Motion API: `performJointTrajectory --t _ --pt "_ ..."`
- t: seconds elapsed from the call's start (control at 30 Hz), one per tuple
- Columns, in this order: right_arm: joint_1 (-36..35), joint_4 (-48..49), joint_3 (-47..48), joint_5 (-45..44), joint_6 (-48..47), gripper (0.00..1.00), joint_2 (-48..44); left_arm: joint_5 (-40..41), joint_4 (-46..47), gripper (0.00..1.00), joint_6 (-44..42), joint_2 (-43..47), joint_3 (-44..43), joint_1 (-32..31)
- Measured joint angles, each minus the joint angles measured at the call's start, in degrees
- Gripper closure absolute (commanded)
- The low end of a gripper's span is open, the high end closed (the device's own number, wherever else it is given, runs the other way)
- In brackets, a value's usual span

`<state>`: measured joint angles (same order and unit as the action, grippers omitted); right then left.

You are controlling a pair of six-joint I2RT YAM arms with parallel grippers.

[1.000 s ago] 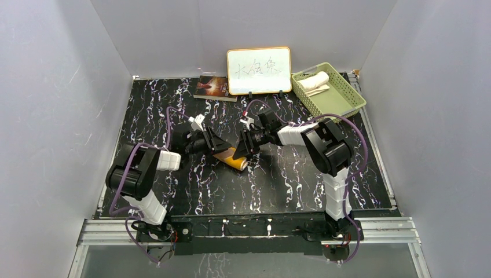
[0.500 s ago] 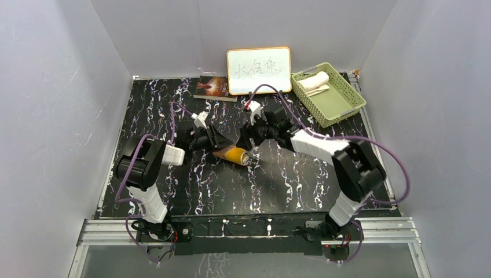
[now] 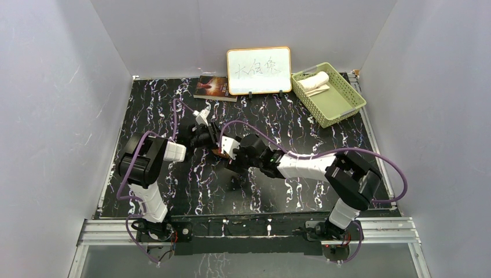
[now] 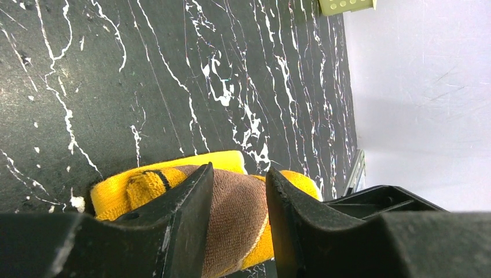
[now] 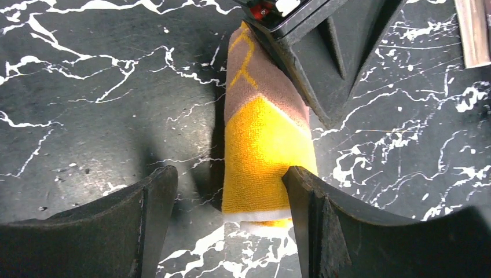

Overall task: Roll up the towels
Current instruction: Pick up the towel at the center of the board.

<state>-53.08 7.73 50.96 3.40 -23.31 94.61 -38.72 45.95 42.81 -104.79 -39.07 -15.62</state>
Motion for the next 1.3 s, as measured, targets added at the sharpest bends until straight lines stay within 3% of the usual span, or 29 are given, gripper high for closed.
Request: performJointTrajectory --t 0.3,0.77,1.07,1.3 --pt "-1.6 3.7 0.0 -5.3 -6.0 0.30 0.8 0.3 -1.7 0.62 -1.6 -0.2 -1.2 -0.4" --pt "-1.8 3.0 5.2 -10.8 -8.5 0.33 11.3 0.4 -3.8 0.63 -2.4 -1.7 -3.5 -0.7" --pt "-1.1 4.5 8.7 -16.7 -6.3 0.42 15.4 1.0 -6.8 0.64 -3.6 -1.7 -5.0 -0.7" --pt "0.2 4.2 10.7 -17.7 -4.6 0.56 17.2 1.6 -9.5 0.63 -4.7 -1.6 -6.6 -0.7"
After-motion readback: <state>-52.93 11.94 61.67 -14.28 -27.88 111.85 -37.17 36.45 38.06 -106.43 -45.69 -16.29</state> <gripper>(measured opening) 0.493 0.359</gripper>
